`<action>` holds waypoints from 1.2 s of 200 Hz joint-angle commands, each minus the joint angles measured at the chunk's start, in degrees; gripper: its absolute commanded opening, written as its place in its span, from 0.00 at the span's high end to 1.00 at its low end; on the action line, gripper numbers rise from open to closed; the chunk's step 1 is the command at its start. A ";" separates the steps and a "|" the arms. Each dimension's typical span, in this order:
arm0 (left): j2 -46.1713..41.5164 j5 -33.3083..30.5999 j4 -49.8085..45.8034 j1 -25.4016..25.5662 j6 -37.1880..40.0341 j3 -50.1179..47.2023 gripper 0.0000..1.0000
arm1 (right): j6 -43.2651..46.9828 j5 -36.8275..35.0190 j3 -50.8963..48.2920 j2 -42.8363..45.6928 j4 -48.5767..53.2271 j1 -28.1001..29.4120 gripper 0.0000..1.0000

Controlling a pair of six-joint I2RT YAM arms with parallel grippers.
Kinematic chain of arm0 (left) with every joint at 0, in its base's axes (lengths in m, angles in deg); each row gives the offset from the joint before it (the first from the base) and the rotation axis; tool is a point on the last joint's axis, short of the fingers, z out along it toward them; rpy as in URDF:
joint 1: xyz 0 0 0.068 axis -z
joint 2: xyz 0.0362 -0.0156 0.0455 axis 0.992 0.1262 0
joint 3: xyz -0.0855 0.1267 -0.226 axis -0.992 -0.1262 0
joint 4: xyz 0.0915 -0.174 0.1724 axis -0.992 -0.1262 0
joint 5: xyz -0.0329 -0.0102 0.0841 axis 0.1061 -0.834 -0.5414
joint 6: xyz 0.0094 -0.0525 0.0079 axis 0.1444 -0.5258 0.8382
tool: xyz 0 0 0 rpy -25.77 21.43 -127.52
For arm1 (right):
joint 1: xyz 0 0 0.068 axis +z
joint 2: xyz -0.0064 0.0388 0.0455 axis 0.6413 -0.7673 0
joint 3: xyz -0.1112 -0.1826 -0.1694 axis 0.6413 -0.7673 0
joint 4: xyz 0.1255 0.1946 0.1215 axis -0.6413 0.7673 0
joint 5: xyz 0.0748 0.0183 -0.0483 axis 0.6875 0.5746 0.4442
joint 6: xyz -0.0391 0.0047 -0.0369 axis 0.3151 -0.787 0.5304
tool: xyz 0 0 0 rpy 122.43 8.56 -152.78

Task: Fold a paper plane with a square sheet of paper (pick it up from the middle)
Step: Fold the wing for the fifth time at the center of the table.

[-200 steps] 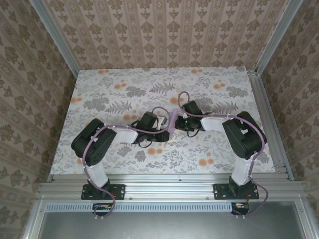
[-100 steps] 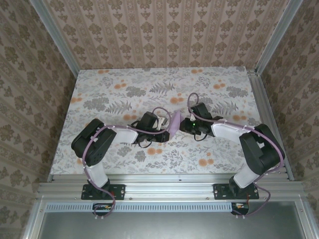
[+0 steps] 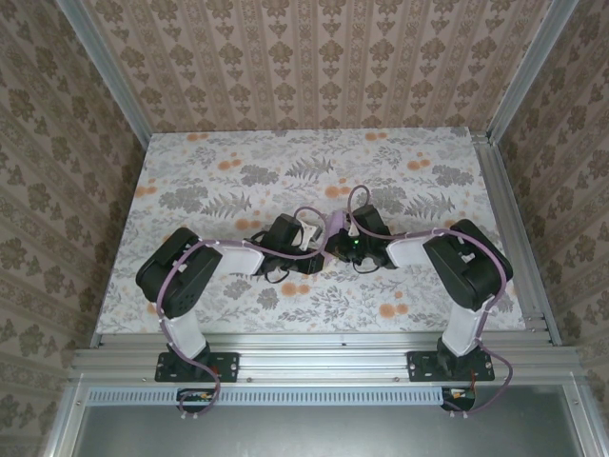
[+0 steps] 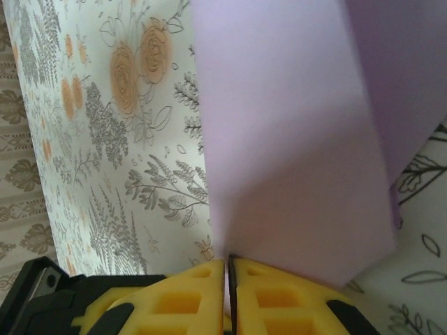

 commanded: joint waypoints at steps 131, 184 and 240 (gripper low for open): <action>3.48 -5.46 -10.00 0.23 4.63 -4.10 0.84 | -1.05 -3.12 3.87 -1.35 2.42 -0.80 0.91; 3.10 -4.81 -9.85 0.13 5.31 -4.11 0.84 | -8.91 2.54 0.89 0.99 -7.28 0.33 0.92; 2.08 -4.48 -10.06 0.11 5.70 -5.02 0.84 | -7.98 1.95 4.15 -4.85 -6.08 0.69 0.93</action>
